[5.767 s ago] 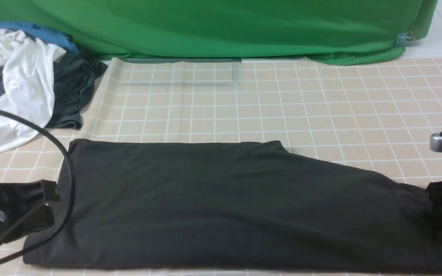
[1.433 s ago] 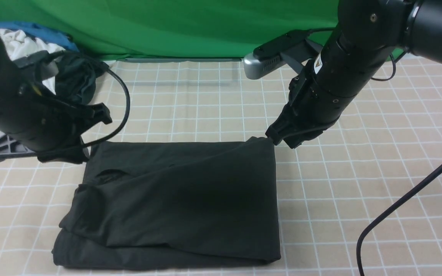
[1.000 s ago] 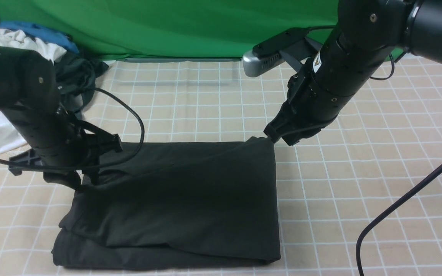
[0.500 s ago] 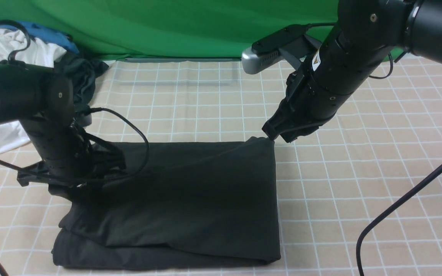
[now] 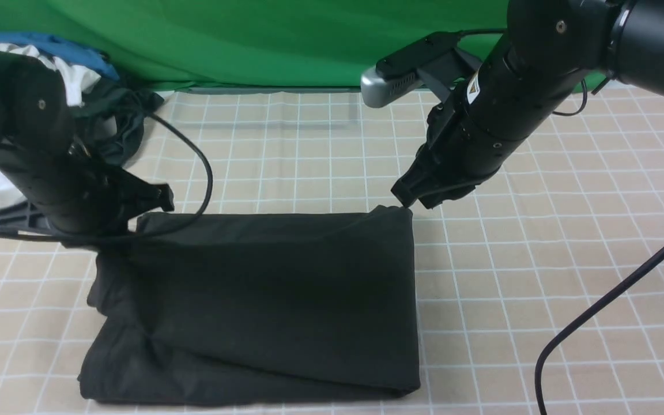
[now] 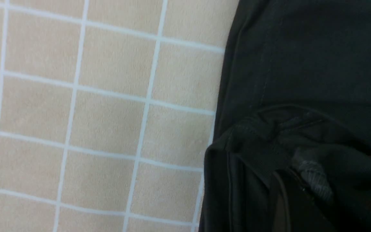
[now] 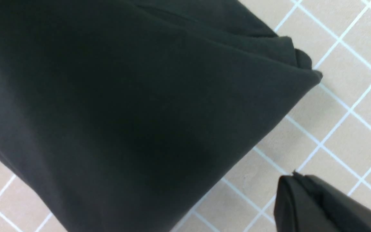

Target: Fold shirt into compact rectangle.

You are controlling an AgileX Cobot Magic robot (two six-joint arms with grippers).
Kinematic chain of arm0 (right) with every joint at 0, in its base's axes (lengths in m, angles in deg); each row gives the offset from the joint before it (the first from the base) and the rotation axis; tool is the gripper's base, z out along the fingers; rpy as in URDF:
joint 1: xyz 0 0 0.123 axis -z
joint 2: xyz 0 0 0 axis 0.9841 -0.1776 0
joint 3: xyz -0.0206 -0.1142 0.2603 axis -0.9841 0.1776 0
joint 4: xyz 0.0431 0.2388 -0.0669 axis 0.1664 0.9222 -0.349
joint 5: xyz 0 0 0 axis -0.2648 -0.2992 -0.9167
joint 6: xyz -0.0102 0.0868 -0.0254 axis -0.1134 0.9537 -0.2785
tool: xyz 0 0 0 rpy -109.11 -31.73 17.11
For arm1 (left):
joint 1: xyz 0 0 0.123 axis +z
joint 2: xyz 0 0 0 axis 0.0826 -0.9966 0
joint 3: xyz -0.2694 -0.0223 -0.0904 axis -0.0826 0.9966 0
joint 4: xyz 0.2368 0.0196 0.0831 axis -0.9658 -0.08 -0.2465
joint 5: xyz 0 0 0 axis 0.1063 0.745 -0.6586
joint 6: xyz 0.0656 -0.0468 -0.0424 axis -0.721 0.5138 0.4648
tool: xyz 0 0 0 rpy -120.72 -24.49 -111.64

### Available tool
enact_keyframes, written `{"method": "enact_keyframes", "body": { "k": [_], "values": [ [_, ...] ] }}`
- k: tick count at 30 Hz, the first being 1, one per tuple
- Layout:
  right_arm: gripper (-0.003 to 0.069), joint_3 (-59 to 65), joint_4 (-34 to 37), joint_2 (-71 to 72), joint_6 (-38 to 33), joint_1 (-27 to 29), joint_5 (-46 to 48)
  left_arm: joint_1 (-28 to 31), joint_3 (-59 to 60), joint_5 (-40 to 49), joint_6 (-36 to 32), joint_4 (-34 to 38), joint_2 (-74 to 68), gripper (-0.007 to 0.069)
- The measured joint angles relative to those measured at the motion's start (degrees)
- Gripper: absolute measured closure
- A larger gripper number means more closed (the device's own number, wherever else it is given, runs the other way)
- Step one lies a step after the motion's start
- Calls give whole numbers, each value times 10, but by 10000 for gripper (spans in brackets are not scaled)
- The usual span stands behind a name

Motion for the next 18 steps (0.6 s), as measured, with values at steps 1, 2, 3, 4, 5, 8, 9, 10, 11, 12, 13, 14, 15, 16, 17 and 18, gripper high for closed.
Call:
{"method": "enact_keyframes", "body": {
  "k": [1,2,3,4,5,8,9,10,11,12,13,14,15,16,17,18],
  "values": [
    [623,0,0,0,0,0,0,0,0,-10,-1,-5,0,594],
    [623,0,0,0,0,0,-1,0,0,-18,-3,-8,-1,594],
    [623,0,0,0,0,0,-1,0,0,-23,-3,-11,-3,594],
    [623,0,0,0,0,0,-2,0,0,-26,-1,-14,-6,594],
    [623,0,0,0,0,0,-4,0,0,-28,3,-18,-10,594],
    [623,0,0,0,0,0,-5,0,0,-29,18,-33,-23,593],
    [623,0,0,0,0,0,-6,0,0,-29,30,-46,-34,591],
    [623,0,0,0,0,0,-6,0,0,-31,38,-55,-43,588],
    [623,0,0,0,0,0,-7,0,0,-34,43,-63,-55,574],
    [623,0,0,0,0,0,-7,0,0,-35,45,-65,-59,568],
    [623,0,2,0,0,0,-8,0,0,-43,50,-68,-72,533],
    [623,0,5,0,0,0,-9,0,0,-48,50,-70,-79,505],
    [623,0,7,0,0,0,-9,0,0,-52,51,-70,-83,479],
    [623,0,10,0,0,0,-9,0,0,-55,51,-71,-87,458],
    [623,0,13,0,0,0,-9,0,0,-59,52,-71,-91,421],
    [623,0,16,0,0,0,-9,0,0,-60,52,-71,-93,382]
  ]
}}
